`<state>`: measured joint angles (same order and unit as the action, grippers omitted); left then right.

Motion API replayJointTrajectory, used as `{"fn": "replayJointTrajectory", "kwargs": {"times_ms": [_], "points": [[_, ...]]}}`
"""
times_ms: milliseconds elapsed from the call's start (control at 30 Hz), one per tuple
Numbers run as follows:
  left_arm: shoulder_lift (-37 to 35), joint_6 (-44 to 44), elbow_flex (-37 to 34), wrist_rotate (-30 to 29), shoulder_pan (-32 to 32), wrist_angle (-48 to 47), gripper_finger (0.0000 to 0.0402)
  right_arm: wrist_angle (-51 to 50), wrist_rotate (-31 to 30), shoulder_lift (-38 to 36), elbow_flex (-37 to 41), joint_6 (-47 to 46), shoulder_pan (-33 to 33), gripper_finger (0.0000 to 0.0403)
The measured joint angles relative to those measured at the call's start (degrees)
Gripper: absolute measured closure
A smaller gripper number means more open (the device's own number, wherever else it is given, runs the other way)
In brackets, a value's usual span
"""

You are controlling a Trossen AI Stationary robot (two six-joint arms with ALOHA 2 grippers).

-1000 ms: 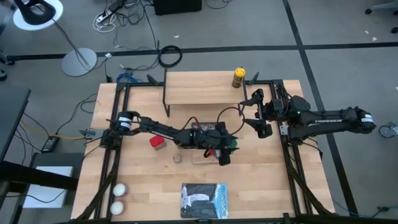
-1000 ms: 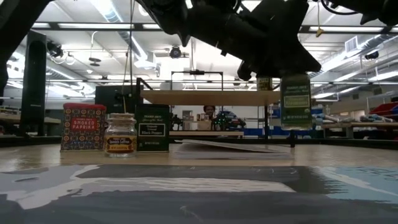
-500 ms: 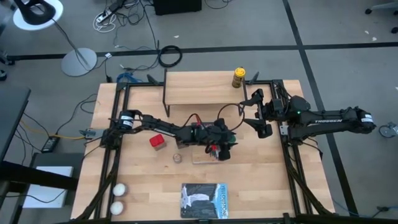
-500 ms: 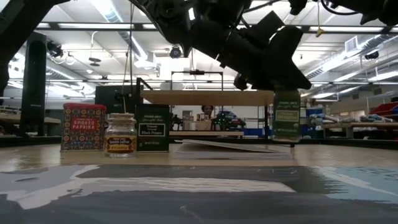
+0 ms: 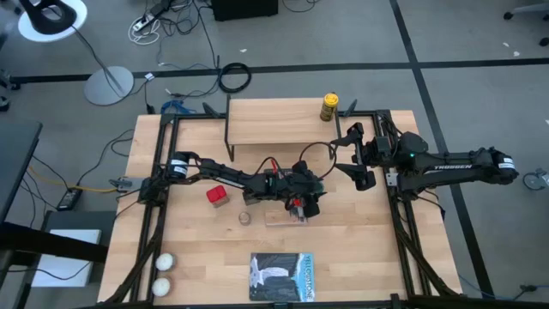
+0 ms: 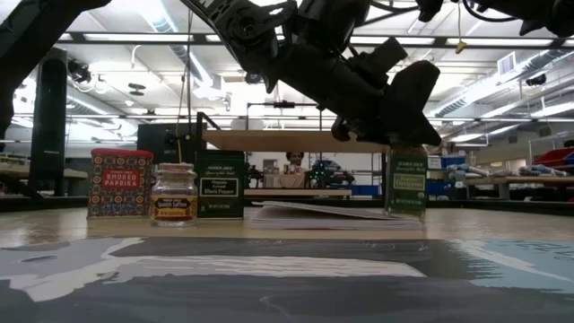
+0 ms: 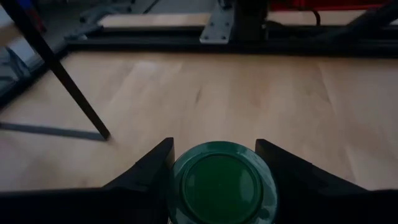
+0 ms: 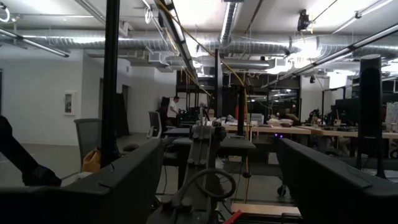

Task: Shelf spices
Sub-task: Remove the green seasoning bottle on the shelf, then remove the yellow seasoning bottle on the shelf

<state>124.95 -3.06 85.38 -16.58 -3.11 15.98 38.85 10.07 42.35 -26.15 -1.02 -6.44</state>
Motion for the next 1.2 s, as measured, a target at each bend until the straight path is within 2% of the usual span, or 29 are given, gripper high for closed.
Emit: {"fn": "replayJointTrajectory", "kwargs": {"times_ms": [333,367,533,633,733,867,1033,1200], "points": [[0.4,-0.6,-0.1,0.2,0.1,1.9,0.0205,0.0,0.0,0.0,0.0,0.0,0.0,0.0087],[0.4,-0.7,-0.1,0.2,0.1,2.3,0.0188,0.0,0.0,0.0,0.0,0.0,0.0,0.0087],[0.4,-3.2,0.0,-0.1,0.0,5.0,0.0050,-0.1,0.0,0.0,0.0,0.1,0.0,0.0087],[0.4,-3.9,1.0,-0.1,0.0,4.6,0.0014,-0.1,0.0,0.0,0.0,0.1,0.0,0.0087],[-0.8,-5.7,2.5,-0.4,-0.6,2.0,0.0022,-0.1,0.0,0.0,0.0,0.1,0.0,0.0087],[-4.7,-1.7,3.1,-2.4,-2.5,2.3,0.0045,-0.5,0.0,0.0,0.0,0.3,0.0,0.0087],[-11.2,4.3,3.0,-8.8,-4.5,-0.9,0.0069,-1.3,0.1,-0.1,0.0,1.2,0.0,0.0087],[-19.8,9.8,3.0,-16.3,-5.7,-8.7,0.0087,-1.4,0.1,-1.1,0.0,1.3,0.0,0.0087]]}}
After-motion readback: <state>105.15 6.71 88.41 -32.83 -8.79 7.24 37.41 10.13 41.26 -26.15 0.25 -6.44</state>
